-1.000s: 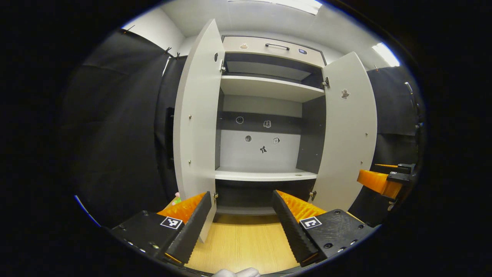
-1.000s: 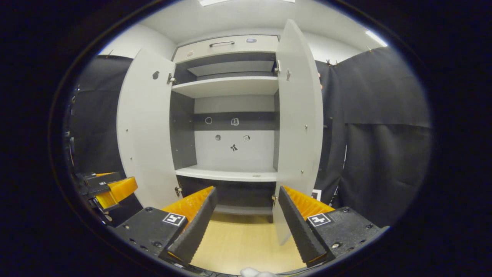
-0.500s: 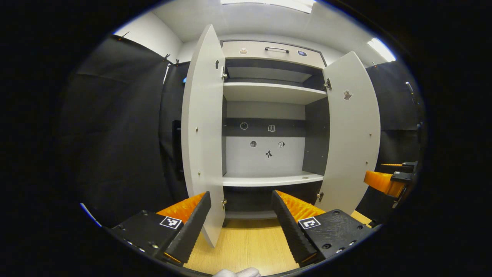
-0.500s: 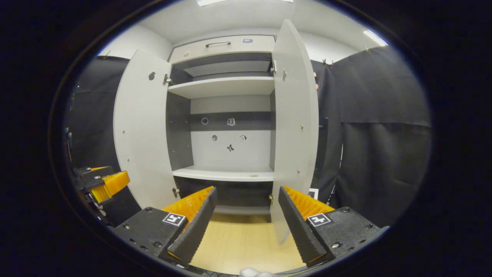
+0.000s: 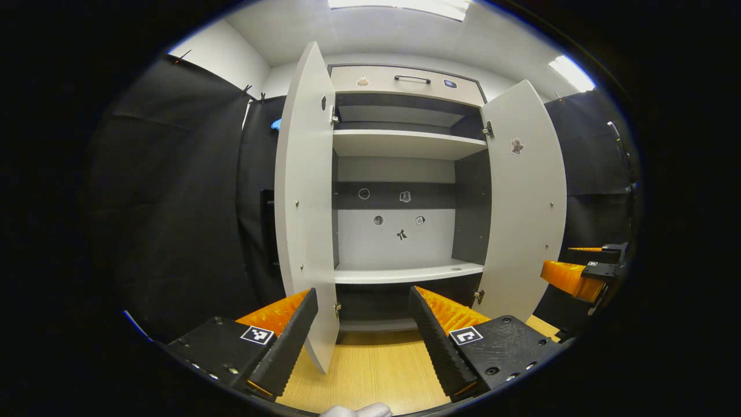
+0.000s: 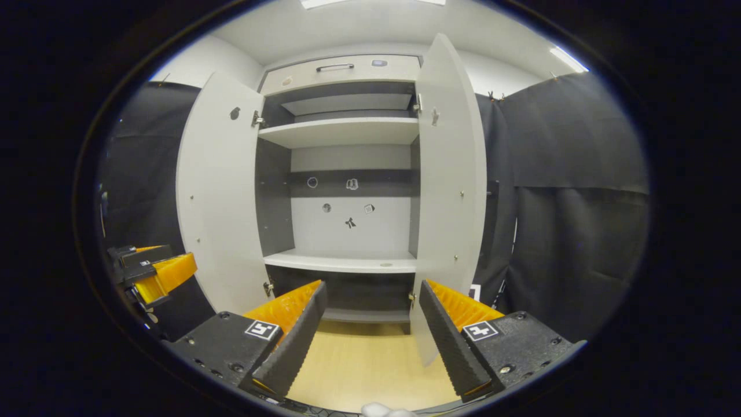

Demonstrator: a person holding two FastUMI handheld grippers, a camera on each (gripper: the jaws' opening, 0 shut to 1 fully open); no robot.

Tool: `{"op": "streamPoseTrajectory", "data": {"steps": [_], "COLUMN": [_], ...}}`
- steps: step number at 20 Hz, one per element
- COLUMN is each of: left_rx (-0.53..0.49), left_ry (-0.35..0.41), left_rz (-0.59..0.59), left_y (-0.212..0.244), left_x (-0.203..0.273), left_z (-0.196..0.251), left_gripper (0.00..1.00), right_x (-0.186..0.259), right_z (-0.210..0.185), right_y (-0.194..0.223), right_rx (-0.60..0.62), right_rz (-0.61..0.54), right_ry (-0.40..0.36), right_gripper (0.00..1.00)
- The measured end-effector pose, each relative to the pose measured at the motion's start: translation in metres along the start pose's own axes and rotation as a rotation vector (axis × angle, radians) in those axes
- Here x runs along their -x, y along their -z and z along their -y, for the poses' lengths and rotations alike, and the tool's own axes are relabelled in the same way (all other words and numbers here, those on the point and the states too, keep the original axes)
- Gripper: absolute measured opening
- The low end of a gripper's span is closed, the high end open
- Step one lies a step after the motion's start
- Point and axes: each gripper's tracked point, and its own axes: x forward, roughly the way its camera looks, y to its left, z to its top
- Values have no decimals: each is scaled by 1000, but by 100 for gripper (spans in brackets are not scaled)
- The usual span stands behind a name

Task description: Open the right door of the double-door shoe cabinet with the right hand, and open the left door with the left hand.

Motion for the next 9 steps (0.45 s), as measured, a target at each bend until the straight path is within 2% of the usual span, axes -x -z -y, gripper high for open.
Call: {"op": "streamPoseTrajectory", "data": {"steps": [9], "left_rx": [-8], "left_ry": [6], "left_rz": [6], "left_y": [-4], "left_x": [8], "left_z": [-7], "left_gripper": [94], "right_x": [10], "right_z": [-9], "right_y": [-3], "right_rx": [5], "right_rz": [11], "right_ry": [4], "right_gripper": [100]}}
